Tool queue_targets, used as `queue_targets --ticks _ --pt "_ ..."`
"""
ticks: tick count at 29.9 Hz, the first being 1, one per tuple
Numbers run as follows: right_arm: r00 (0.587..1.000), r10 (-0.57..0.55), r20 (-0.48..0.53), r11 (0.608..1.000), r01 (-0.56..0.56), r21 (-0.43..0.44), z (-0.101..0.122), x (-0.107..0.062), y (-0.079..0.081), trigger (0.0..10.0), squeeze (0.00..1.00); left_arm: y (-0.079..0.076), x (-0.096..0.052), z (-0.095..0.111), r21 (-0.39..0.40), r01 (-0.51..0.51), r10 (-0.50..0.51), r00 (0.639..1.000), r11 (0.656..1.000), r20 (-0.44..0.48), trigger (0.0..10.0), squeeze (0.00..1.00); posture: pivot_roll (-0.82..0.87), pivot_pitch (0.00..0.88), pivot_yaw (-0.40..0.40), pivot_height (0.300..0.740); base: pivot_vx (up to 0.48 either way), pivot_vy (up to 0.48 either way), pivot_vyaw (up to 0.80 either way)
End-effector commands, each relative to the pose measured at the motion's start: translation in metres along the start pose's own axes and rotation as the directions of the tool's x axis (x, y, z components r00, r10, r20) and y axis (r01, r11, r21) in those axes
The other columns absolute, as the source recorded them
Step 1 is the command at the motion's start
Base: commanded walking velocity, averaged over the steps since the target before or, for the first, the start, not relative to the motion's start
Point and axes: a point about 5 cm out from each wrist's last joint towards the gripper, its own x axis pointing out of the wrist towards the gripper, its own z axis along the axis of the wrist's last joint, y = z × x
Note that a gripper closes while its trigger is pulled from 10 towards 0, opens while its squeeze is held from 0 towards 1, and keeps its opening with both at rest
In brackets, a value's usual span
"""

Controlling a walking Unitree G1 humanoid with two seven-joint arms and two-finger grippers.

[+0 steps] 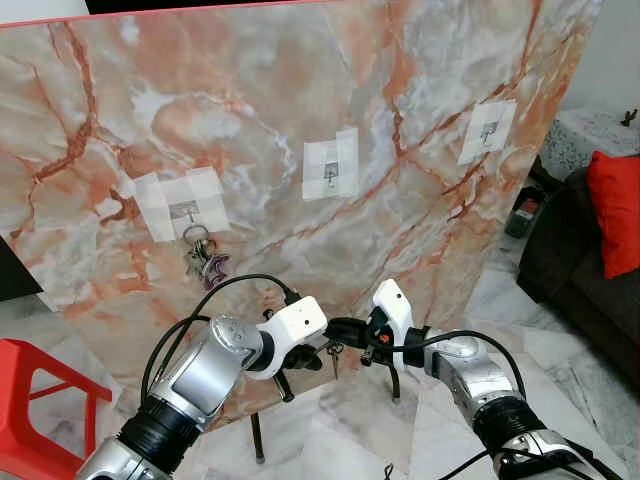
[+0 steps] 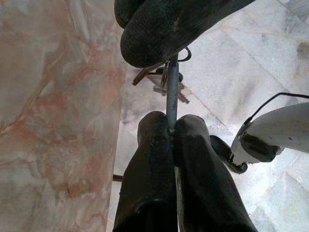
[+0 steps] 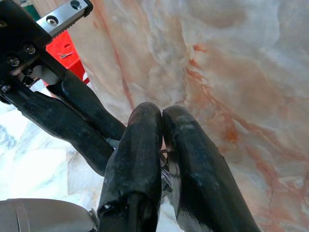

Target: Hang keys on a hook

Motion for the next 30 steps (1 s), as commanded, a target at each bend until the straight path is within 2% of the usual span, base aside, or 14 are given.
queue_targets --ticks 1,30 --pt "0.999 -0.008 -0.048 1.0 0.009 0.006 -0.009 -0.003 -0.001 10.0 0.0 0.004 -0.003 0.01 0.027 -0.025 0.024 0.999 0.999 0.034 10.0 0.0 0.06 0.0 -0.102 0.74 0.0 0.0 0.0" --pt "0.993 -0.043 -0.111 0.999 0.046 0.025 -0.03 -0.009 -0.002 10.0 0.0 0.008 -0.009 0.02 0.002 -0.046 0.046 0.991 0.999 0.128 10.0 0.0 0.06 0.0 -0.106 0.74 0.0 0.0 0.0"
